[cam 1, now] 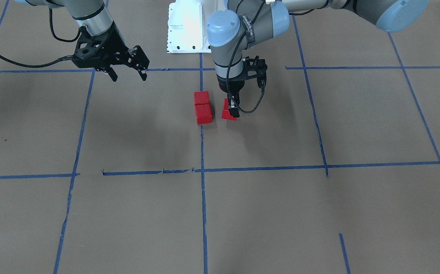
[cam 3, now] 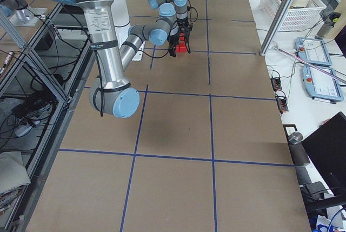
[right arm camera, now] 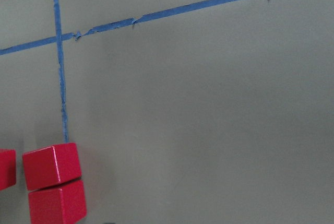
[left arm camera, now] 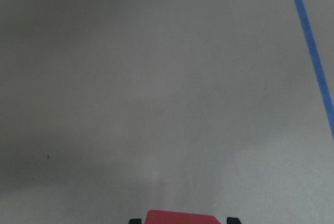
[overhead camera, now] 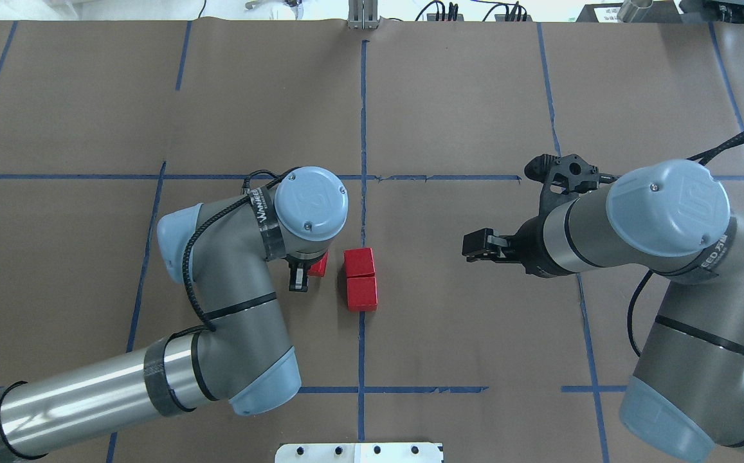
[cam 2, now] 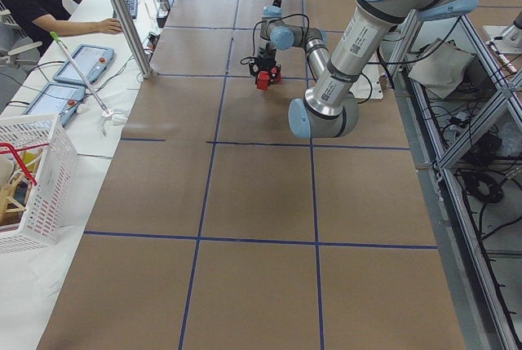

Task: Form red blocks into L shape at center

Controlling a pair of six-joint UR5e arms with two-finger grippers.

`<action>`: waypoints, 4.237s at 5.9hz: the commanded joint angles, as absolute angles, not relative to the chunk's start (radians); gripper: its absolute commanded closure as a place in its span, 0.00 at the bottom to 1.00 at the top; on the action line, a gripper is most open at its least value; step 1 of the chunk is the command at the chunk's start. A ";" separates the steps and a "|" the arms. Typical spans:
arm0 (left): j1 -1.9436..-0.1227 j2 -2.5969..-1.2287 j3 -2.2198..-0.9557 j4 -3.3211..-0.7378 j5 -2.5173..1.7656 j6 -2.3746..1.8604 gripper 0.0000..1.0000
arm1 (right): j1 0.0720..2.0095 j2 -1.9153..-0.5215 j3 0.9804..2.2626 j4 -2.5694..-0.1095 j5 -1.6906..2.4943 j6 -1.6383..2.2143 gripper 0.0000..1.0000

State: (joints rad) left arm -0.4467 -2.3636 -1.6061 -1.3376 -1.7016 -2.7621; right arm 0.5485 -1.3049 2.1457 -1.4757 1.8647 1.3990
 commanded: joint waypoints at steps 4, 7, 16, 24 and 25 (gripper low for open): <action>-0.426 -2.427 -1.528 -1.333 -1.697 -2.859 0.95 | 0.549 -1.298 2.148 -1.476 1.867 1.401 0.00; -0.420 -2.439 -1.499 -1.338 -1.695 -2.858 0.94 | 0.549 -1.299 2.146 -1.476 1.868 1.401 0.00; -0.422 -2.439 -1.506 -1.342 -1.692 -2.856 0.00 | 0.549 -1.305 2.145 -1.476 1.871 1.401 0.00; -0.628 -1.946 -2.164 -1.269 -1.897 -1.688 0.00 | 0.925 -1.594 2.183 -1.486 2.125 1.009 0.00; -0.750 -1.816 -2.227 -1.270 -2.004 -1.405 0.00 | 1.005 -1.689 2.181 -1.486 2.193 0.854 0.00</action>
State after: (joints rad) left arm -0.6406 -1.9346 -2.1669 -1.2683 -1.9022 -1.6745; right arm 0.9155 -1.5992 2.1821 -1.4865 2.1196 1.0047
